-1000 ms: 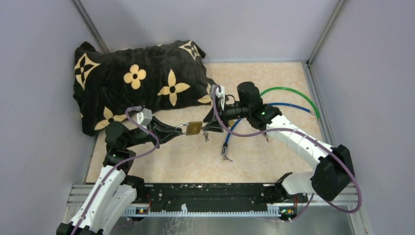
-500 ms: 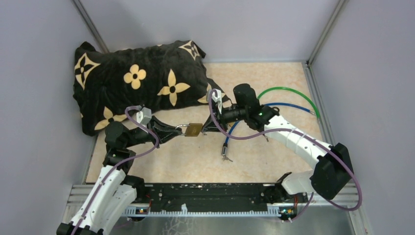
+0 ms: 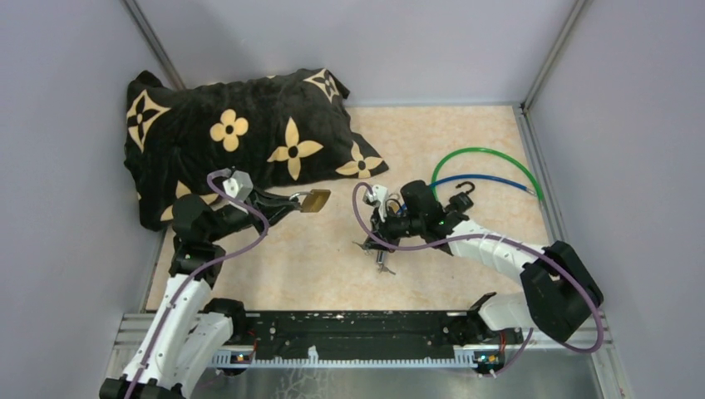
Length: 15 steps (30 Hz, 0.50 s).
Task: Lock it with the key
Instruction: Place the lock at the center of the board.
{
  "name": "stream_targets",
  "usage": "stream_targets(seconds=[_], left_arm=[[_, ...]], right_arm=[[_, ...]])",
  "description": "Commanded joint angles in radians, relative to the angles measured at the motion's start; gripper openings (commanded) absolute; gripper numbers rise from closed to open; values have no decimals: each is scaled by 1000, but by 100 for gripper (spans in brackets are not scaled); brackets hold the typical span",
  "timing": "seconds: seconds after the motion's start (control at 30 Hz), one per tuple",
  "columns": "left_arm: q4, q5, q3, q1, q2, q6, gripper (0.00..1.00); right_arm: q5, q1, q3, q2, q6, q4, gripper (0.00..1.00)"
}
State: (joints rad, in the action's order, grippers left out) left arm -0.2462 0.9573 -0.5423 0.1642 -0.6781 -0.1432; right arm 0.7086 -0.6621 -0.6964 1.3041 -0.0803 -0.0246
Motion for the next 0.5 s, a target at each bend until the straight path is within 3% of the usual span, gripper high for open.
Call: stream_targets(seconds=[0.0, 0.2, 0.33, 0.47], left_arm=[[-44, 2, -54, -5, -3, 50, 0], [276, -466, 25, -20, -71, -260, 0], [271, -503, 127, -78, -135, -508, 0], [156, -524, 218, -94, -142, -676, 0]], right_arm=[[-89, 13, 29, -70, 65, 128, 0], [-198, -65, -7, 20, 258, 300, 0], [-232, -152, -75, 145, 402, 436, 0], [-329, -241, -186, 299, 453, 428, 0]])
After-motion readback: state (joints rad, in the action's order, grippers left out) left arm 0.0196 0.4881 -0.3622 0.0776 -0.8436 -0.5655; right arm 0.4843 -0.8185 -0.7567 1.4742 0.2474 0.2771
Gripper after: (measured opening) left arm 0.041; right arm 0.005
